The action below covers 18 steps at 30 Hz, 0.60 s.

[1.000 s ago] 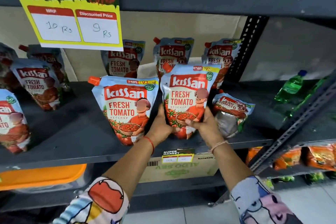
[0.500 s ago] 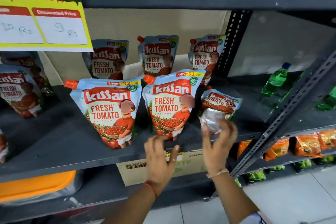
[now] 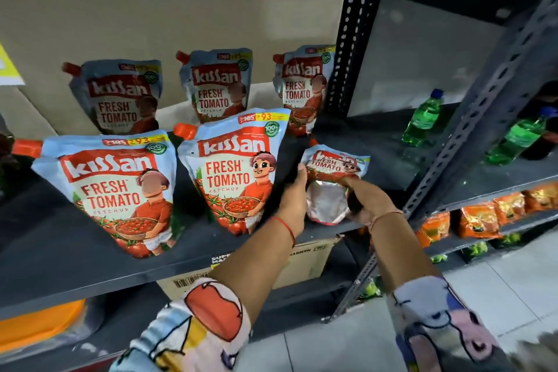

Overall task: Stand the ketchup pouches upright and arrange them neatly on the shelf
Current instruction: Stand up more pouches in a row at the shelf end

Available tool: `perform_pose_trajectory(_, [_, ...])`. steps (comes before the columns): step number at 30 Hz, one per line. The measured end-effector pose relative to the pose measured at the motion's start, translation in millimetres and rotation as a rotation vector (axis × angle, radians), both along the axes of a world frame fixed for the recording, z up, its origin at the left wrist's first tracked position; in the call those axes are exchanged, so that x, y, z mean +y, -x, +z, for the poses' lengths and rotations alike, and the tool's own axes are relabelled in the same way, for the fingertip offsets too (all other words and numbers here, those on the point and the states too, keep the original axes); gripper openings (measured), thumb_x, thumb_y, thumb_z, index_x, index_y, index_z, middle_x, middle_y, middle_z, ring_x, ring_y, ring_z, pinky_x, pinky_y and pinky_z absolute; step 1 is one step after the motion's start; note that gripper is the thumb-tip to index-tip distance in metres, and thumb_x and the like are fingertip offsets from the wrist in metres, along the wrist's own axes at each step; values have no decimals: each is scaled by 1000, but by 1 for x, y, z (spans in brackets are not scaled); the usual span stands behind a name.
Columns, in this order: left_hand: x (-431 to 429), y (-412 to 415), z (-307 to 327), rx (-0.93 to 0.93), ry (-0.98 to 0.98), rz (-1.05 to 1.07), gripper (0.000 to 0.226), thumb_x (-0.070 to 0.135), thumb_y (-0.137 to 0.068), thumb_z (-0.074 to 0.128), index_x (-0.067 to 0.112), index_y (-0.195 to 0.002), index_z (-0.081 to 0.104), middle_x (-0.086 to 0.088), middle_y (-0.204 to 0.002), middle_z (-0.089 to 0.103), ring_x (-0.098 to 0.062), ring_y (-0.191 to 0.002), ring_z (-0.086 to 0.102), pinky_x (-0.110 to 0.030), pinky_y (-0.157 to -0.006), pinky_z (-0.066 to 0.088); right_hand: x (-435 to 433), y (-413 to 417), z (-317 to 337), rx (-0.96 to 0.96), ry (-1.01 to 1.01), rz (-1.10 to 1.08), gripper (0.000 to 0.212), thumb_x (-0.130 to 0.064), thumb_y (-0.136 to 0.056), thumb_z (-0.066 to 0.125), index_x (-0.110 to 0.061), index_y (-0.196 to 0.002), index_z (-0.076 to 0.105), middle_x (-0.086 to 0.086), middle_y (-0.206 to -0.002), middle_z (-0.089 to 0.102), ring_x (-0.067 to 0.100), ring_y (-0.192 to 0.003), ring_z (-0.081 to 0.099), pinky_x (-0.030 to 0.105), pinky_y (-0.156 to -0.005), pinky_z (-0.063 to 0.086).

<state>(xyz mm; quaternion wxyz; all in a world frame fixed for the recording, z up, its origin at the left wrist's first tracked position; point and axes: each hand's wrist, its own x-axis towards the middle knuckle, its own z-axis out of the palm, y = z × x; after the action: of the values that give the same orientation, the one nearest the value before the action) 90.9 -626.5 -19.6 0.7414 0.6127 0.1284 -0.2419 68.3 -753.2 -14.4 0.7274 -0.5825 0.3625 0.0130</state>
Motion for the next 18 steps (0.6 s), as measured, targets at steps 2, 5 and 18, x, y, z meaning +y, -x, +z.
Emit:
perform_pose_trajectory(2, [-3, -2, 1, 8, 103, -89, 42, 57, -78, 53, 19, -86, 68, -6, -95, 74, -21, -91, 66, -38, -92, 49, -9, 5, 5, 4, -76, 90, 25, -24, -79, 65, -11, -101, 62, 7, -82, 72, 25, -83, 64, 37, -67, 53])
perform_pose_trajectory(5, [-3, -3, 7, 72, 162, -291, 26, 43, -80, 59, 18, -77, 66, 1, -58, 73, -18, -71, 66, -36, -79, 50, -21, 9, 9, -41, -170, 171, 22, -27, -83, 59, -14, -101, 62, 8, -88, 69, 26, -83, 64, 39, -67, 52])
perform_pose_trajectory(18, [4, -13, 7, -427, -145, -183, 98, -18, -67, 62, 17, -142, 9, -11, -141, 39, -15, -122, 37, -36, -105, 34, -21, -8, 0, -621, 184, 204, 55, 27, -57, 61, -12, -96, 58, -3, -85, 72, 14, -82, 67, 25, -64, 58])
